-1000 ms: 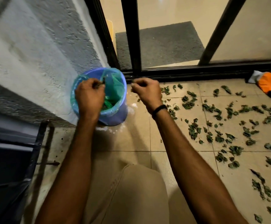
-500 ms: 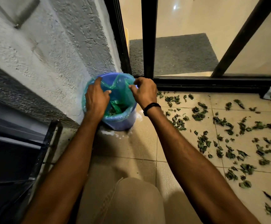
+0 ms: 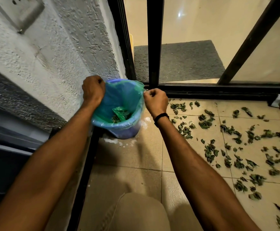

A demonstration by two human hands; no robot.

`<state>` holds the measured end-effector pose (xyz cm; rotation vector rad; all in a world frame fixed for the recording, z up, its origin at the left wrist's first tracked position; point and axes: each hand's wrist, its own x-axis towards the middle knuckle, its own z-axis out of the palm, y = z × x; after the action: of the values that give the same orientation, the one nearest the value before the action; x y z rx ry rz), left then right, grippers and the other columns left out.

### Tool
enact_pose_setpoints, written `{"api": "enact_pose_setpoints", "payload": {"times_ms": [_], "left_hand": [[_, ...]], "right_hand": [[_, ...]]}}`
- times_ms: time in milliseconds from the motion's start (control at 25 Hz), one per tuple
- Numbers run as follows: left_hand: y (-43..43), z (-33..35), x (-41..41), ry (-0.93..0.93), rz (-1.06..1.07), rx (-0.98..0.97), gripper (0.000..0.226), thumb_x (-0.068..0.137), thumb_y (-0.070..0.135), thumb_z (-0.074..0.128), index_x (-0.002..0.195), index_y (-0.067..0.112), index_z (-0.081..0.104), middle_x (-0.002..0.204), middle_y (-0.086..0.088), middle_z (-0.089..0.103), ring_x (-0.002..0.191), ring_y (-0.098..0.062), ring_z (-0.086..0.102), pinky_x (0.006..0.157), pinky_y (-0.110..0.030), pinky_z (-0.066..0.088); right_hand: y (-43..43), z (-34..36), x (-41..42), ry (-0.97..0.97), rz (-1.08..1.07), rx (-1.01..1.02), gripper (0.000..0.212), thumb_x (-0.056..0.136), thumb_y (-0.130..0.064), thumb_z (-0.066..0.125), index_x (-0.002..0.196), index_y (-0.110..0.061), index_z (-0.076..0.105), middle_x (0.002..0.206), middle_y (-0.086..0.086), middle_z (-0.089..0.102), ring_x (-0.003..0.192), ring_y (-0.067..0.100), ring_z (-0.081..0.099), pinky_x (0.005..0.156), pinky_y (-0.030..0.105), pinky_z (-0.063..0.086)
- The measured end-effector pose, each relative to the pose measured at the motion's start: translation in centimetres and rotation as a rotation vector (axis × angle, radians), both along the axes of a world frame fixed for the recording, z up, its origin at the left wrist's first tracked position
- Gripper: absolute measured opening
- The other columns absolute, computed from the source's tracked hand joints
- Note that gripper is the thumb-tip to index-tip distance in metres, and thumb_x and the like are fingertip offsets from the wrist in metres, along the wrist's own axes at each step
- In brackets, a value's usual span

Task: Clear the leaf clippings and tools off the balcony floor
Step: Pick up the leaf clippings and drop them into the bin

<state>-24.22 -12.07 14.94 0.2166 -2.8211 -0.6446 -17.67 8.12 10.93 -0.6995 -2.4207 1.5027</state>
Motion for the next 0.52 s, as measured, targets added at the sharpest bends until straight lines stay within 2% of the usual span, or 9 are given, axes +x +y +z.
{"api": "enact_pose_setpoints", "payload": {"times_ms": [120,240,320,400,480,520], "left_hand": [[0.1,1.0,-1.3,0.031,0.091,0.072,0.024,0.093,0.025,0.058,0.104,0.011,0.073,0.110,-0.021,0.070,0.108,-0.040,0.062,0.086,-0.042,0.050],[0.1,0.6,-2.1,0.004,0.121,0.086,0.031,0.091,0.023,0.060,0.120,0.011,0.065,0.121,-0.023,0.065,0.114,-0.041,0.059,0.092,-0.041,0.049],[0.0,-0.2,-2.1,-0.062,0.113,0.091,0.047,0.090,0.019,0.061,0.134,0.008,0.051,0.127,-0.026,0.060,0.119,-0.043,0.056,0.096,-0.043,0.047],[0.2,-0.9,-1.6,-0.093,0.099,0.094,0.062,0.089,0.017,0.060,0.145,0.005,0.035,0.129,-0.028,0.058,0.122,-0.045,0.053,0.099,-0.045,0.045],[0.8,-1.3,-0.9,-0.044,0.093,0.069,0.070,0.087,0.017,0.056,0.150,0.006,0.028,0.129,-0.028,0.057,0.123,-0.046,0.050,0.102,-0.046,0.042],[1.3,-1.3,-0.3,0.016,0.083,0.055,0.068,0.087,0.016,0.054,0.150,0.006,0.030,0.127,-0.026,0.058,0.122,-0.045,0.050,0.102,-0.045,0.040]], "right_hand": [[1.7,-1.1,-0.7,-0.070,-0.148,-0.275,0.023,0.080,-0.031,0.071,0.062,-0.017,0.067,0.066,-0.003,0.070,0.067,0.016,0.067,0.075,0.043,0.059],[2.2,-2.3,-0.3,-0.122,-0.117,-0.339,0.033,0.083,-0.028,0.071,0.052,-0.018,0.063,0.061,0.002,0.068,0.061,0.017,0.064,0.074,0.049,0.059],[2.3,-3.2,0.4,-0.131,-0.085,-0.356,0.031,0.086,-0.027,0.069,0.057,-0.018,0.067,0.063,0.003,0.068,0.059,0.016,0.063,0.073,0.050,0.059],[2.2,-4.0,1.2,-0.112,-0.079,-0.394,0.027,0.089,-0.026,0.068,0.069,-0.007,0.070,0.064,0.003,0.065,0.055,0.013,0.060,0.070,0.050,0.060],[2.1,-4.8,1.9,-0.087,-0.078,-0.402,0.033,0.090,-0.029,0.067,0.076,0.001,0.069,0.065,0.005,0.065,0.054,0.013,0.060,0.067,0.049,0.060],[2.2,-5.1,2.3,-0.074,-0.080,-0.407,0.035,0.090,-0.032,0.066,0.077,0.000,0.070,0.066,0.005,0.066,0.054,0.013,0.061,0.066,0.047,0.061]]}}
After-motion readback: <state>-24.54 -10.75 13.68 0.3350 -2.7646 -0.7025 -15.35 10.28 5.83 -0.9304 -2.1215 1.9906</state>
